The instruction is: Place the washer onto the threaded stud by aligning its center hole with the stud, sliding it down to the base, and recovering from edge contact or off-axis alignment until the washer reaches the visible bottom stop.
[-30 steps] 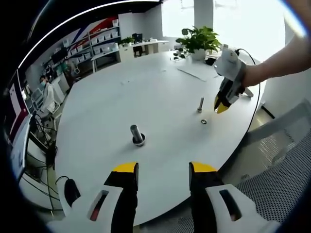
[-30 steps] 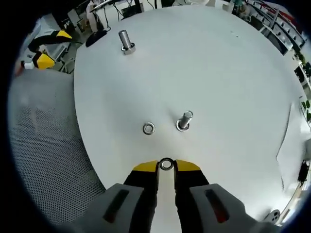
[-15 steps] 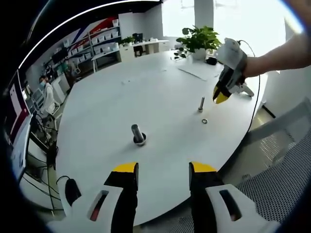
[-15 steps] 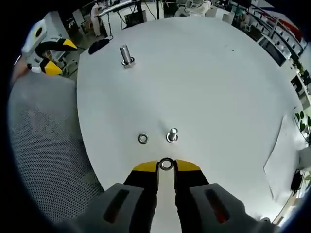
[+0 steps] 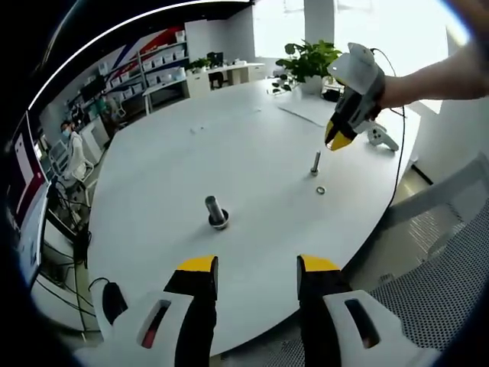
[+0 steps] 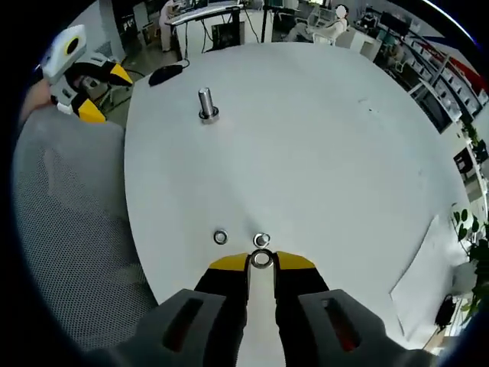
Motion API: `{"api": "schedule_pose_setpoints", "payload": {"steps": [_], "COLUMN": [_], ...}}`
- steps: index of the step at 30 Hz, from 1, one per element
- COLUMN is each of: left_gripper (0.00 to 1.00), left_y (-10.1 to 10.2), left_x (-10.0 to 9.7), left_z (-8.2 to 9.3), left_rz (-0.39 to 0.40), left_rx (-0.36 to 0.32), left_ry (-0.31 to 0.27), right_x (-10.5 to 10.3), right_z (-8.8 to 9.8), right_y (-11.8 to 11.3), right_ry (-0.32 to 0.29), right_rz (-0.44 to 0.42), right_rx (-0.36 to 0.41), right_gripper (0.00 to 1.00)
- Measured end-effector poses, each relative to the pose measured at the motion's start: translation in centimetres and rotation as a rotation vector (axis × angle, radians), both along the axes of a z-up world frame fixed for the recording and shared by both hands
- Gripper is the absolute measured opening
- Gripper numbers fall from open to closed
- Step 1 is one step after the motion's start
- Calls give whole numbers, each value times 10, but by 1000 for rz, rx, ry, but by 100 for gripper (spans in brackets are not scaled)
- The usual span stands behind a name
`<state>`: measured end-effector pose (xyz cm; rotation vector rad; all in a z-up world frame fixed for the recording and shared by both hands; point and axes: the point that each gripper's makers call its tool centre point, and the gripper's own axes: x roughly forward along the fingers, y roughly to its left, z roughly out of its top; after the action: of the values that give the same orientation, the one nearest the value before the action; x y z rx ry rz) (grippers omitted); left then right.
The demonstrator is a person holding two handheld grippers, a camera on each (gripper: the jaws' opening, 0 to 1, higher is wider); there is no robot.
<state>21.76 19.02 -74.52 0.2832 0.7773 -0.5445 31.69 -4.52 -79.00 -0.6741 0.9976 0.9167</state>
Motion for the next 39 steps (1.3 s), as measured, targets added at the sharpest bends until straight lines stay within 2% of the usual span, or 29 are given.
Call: {"api": "schedule_pose_setpoints", "payload": {"steps": [9, 20, 39], "left_gripper": [40, 40, 40], "left_y": [0, 1, 1], "left_x": [0, 0, 0], "left_z": [0, -1, -3], "left_rz": [-3, -5, -6], "left_rx": [5, 11, 12], "left_ry": [0, 1, 2], "right_x": [3, 7, 10], "right_z": [-7, -9, -22], "right_y": [0, 12, 12], "right_ry": [8, 10, 22], "right_rz": [29, 55, 91], "right_rx": [-34, -32, -79], "right_gripper": [13, 13, 14]}}
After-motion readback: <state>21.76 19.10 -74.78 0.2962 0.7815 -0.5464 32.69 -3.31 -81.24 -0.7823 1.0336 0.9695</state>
